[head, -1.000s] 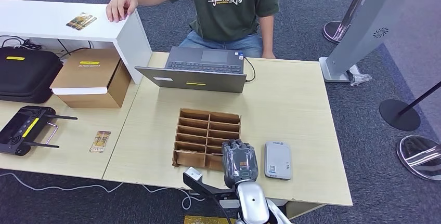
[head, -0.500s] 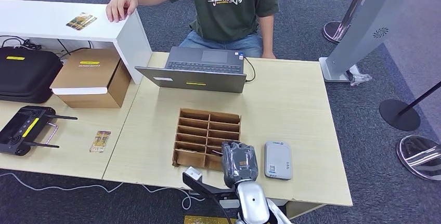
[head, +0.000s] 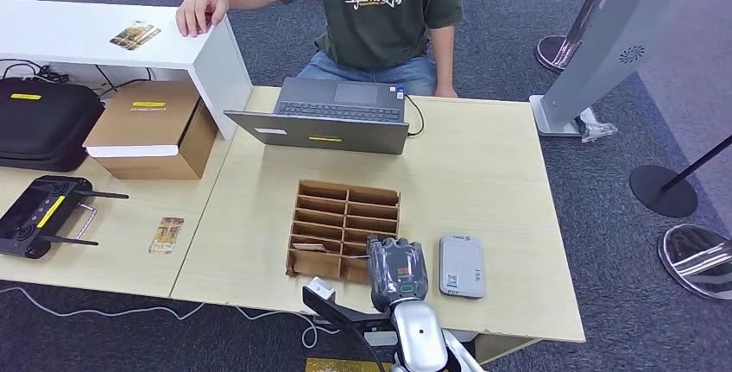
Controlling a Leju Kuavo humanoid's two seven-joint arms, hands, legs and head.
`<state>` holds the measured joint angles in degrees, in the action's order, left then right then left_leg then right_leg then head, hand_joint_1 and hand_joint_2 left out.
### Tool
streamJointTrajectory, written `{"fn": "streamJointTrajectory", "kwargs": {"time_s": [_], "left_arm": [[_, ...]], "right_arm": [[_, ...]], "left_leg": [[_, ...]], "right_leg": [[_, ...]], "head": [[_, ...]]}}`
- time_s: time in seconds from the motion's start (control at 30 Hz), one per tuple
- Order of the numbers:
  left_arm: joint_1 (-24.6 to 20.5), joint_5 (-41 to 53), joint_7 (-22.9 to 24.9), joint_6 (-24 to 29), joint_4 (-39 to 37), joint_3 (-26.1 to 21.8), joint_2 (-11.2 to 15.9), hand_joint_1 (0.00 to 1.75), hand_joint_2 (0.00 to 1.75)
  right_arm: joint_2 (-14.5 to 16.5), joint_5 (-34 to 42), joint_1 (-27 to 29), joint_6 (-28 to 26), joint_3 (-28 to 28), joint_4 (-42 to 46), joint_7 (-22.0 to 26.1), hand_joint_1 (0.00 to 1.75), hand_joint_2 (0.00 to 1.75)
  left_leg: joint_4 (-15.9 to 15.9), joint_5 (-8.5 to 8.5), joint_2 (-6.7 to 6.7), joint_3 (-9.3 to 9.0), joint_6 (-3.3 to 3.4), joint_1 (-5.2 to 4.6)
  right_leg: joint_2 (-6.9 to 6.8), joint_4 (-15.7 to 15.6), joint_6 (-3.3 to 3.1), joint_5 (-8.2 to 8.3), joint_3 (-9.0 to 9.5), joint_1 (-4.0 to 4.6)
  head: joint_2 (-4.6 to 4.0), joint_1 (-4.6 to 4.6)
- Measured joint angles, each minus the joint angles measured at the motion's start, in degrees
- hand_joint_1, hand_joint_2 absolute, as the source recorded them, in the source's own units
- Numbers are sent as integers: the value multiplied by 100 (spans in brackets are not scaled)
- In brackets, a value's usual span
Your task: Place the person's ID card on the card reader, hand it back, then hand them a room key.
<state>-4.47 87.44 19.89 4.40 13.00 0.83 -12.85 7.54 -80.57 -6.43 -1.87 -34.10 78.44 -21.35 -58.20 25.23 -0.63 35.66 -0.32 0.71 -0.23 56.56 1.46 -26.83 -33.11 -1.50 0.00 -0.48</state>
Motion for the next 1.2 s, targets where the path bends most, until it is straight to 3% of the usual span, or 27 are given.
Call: {"fn": "streamJointTrajectory", "kwargs": {"time_s": [0.43,1.2], "left_arm": [[3,55,-16,-3,0,-2,0,0,0],[6,92,-68,4,0,-2,10,0,0]], "right_arm": [[-7,-226,90,-593,70,356,149,175,175],[11,-347,628,-1052,600,1356,303,175,175]], "left_leg": [[0,0,0,0,0,0],[0,1,-1,0,0,0]], "right_leg": [[0,0,0,0,0,0],[-2,0,0,0,0,0]], "head": [[0,-1],[0,-1]]}}
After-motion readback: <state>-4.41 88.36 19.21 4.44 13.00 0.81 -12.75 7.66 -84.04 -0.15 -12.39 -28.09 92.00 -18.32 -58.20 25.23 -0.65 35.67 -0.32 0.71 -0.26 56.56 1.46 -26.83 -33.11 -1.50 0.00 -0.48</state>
